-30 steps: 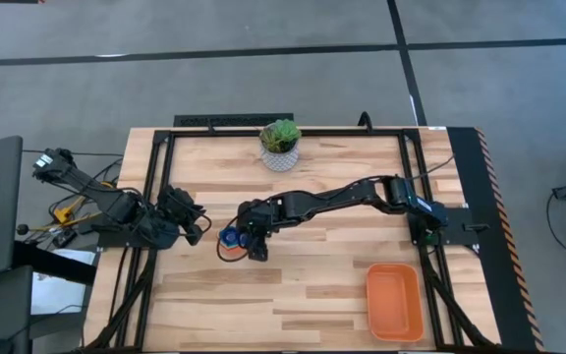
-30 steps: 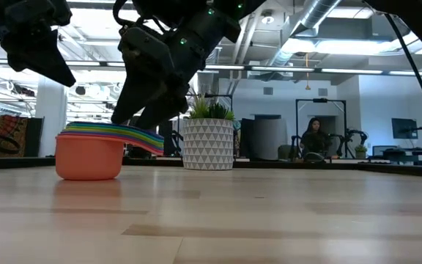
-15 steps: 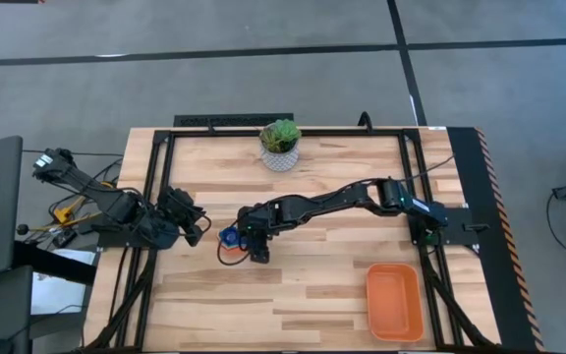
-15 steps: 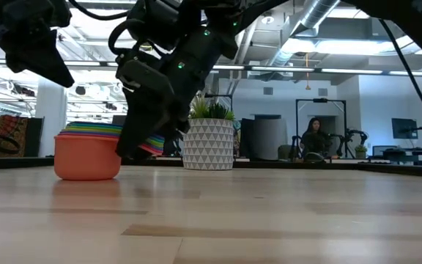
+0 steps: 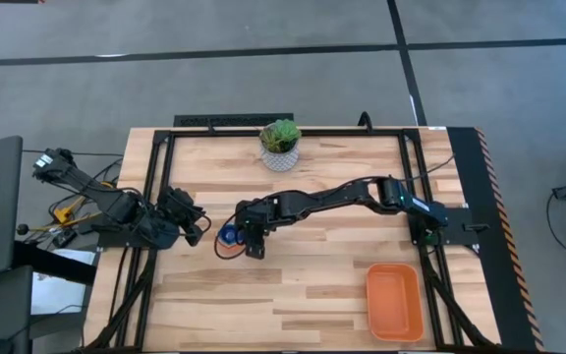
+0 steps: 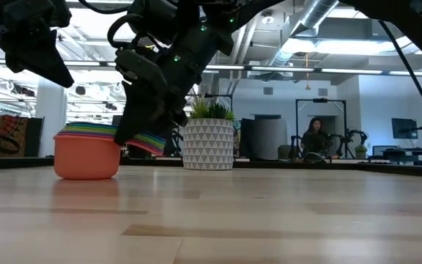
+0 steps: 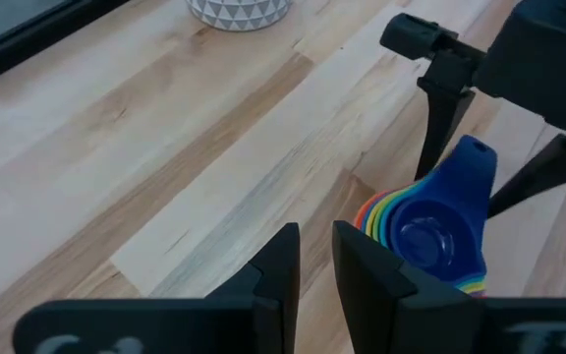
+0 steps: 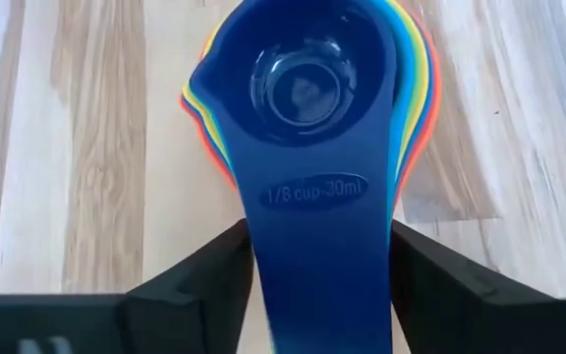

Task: Nest measuring cups in basket
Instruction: Put the stacked measuring cups into the orange bin

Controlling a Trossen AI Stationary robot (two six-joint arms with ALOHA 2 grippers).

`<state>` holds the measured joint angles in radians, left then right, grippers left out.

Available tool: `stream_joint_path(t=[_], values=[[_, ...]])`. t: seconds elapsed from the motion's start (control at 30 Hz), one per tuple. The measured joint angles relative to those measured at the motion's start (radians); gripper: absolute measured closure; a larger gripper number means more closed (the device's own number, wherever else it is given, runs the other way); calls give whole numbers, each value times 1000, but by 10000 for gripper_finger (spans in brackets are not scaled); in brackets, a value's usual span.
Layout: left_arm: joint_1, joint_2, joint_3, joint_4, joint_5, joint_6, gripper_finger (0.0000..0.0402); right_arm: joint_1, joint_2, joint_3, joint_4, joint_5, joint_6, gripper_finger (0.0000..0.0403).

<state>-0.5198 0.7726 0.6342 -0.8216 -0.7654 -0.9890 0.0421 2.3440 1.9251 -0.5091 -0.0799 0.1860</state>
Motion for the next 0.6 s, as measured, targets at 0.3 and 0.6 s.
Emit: stream_joint_path(t=[0.3, 0.6], values=[[0, 0, 0, 0, 0, 0, 349, -6, -1, 0, -16, -1, 0, 226], [0, 0, 0, 0, 0, 0, 349, -6, -1, 0, -29, 0, 0, 204]])
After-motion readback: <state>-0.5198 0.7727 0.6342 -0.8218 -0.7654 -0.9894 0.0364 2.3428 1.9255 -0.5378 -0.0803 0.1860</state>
